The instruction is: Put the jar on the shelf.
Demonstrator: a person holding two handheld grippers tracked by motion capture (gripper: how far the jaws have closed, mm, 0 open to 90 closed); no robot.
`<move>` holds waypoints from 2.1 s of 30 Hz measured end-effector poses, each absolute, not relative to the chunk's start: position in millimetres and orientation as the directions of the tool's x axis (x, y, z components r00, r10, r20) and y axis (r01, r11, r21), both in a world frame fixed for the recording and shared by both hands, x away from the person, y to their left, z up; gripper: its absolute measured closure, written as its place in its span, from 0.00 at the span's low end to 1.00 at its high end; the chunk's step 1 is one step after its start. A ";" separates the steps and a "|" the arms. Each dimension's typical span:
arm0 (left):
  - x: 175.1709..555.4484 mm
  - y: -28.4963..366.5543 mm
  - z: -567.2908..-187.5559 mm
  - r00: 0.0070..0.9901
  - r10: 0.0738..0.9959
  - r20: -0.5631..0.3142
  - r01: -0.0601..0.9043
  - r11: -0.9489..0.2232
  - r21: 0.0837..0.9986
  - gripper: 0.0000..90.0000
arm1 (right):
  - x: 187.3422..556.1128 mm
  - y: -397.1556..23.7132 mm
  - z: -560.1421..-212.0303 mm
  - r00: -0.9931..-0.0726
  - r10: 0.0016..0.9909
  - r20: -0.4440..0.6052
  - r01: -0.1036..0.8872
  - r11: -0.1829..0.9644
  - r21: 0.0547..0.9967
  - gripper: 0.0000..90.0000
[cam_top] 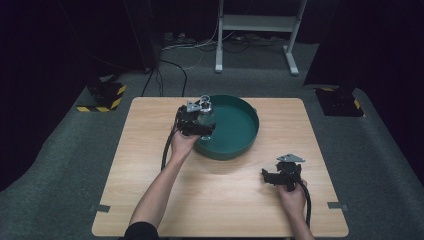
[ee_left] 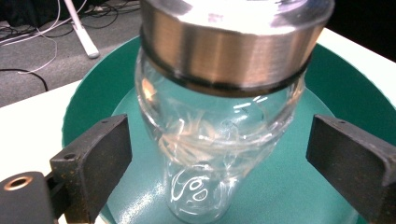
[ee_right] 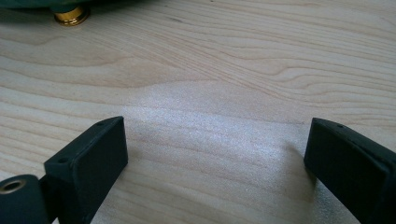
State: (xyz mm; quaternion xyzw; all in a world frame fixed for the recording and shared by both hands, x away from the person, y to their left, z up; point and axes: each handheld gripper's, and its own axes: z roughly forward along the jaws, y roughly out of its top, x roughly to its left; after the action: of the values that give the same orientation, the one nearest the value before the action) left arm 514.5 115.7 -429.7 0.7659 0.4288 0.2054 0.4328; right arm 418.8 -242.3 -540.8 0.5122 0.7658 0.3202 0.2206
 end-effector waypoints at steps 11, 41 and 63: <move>501.6 126.9 -421.4 0.554 0.831 -0.049 0.462 -0.258 0.849 0.08 | 418.8 -242.2 -540.8 -0.377 0.926 -0.009 0.643 0.269 0.717 0.06; 468.7 147.9 -409.8 0.554 0.831 -0.055 0.444 -0.239 0.864 0.09 | 418.9 -242.4 -540.8 -0.379 0.925 -0.011 0.642 0.271 0.717 0.06; 447.0 153.8 -407.4 0.563 0.825 -0.058 0.435 -0.236 0.869 0.09 | 418.8 -242.3 -540.8 -0.378 0.926 -0.010 0.643 0.270 0.716 0.06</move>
State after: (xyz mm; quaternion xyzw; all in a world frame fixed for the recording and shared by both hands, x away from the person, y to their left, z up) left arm 447.0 153.8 -407.4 0.7567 0.4163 0.2133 0.4568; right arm 418.8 -242.3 -540.8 0.5123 0.7657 0.3202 0.2207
